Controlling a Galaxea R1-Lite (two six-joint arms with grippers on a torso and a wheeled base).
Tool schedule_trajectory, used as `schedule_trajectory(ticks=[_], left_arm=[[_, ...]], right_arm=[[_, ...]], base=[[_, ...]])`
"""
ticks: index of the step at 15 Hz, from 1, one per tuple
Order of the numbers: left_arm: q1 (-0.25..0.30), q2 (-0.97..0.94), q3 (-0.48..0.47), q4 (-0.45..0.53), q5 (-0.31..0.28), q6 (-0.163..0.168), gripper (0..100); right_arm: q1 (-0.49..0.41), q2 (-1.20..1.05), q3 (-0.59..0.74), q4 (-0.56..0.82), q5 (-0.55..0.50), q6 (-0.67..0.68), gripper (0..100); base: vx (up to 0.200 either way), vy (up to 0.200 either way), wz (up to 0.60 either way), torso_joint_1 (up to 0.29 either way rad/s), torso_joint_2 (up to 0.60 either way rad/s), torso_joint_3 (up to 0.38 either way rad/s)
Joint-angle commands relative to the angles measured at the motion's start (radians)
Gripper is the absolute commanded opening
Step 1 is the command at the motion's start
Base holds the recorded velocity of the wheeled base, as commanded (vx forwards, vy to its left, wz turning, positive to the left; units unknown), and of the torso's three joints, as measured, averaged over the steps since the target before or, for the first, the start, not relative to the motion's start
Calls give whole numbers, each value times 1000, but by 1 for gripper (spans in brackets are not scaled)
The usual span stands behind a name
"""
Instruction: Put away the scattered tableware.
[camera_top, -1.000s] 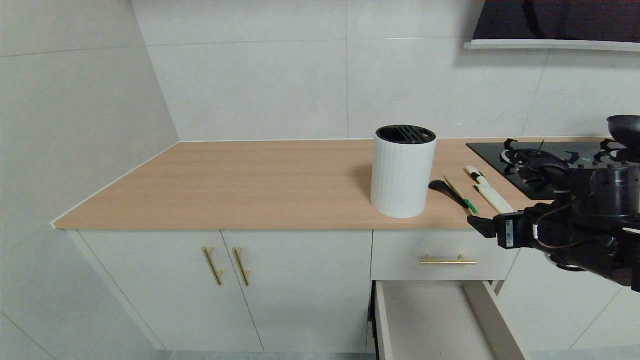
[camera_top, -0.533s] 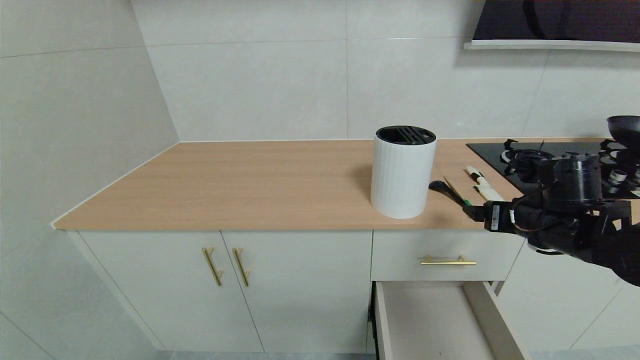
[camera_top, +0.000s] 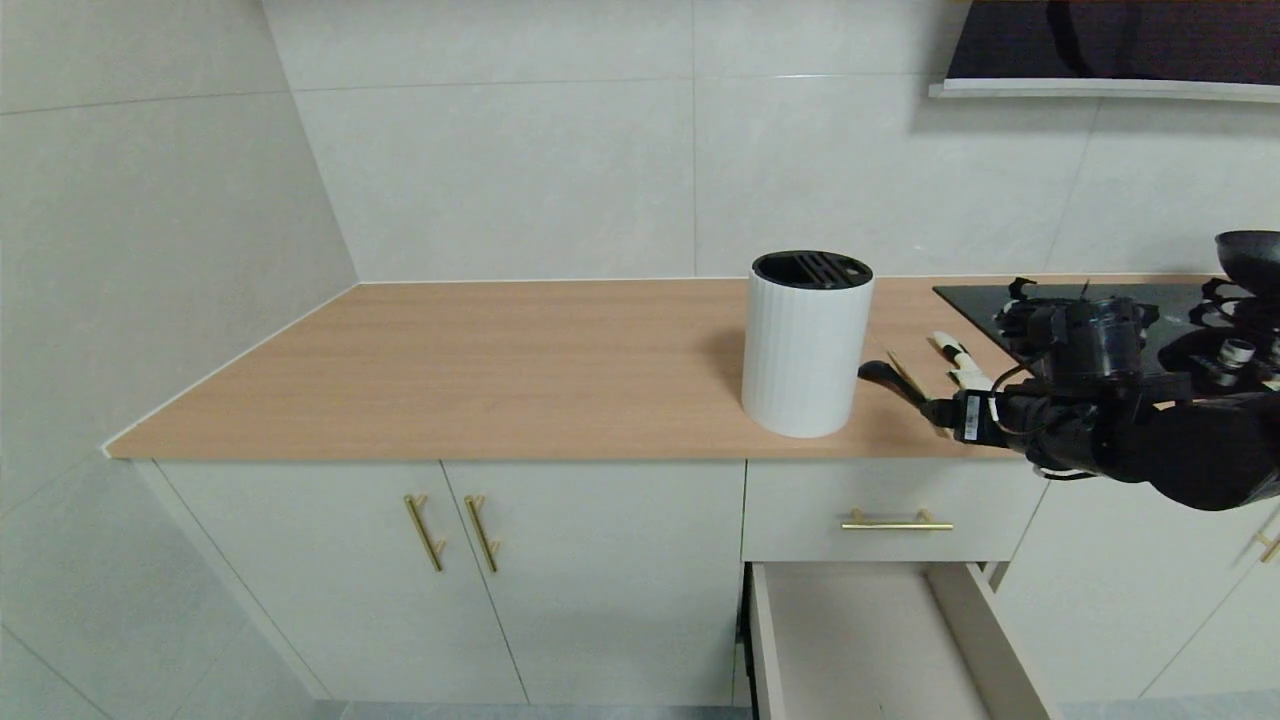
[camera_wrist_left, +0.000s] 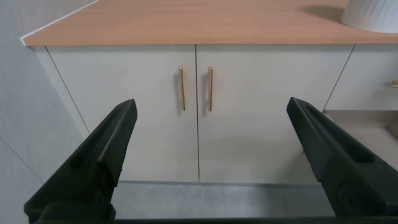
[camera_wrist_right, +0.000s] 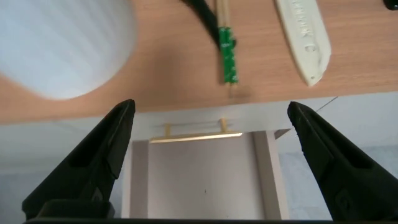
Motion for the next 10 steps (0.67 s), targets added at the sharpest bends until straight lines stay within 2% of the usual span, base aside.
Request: schedule_trajectory(ticks=[1,10], left_arm=[[0,1,0,0,0,0,100],[0,1,0,-1,0,0,100]], right_arm=[[-23,57,-10,-13,-1,0,100],[-26,197,-40,-193,-7,-19,100]], base=[[0,0,0,0,0,0],[0,0,0,0,0,0]])
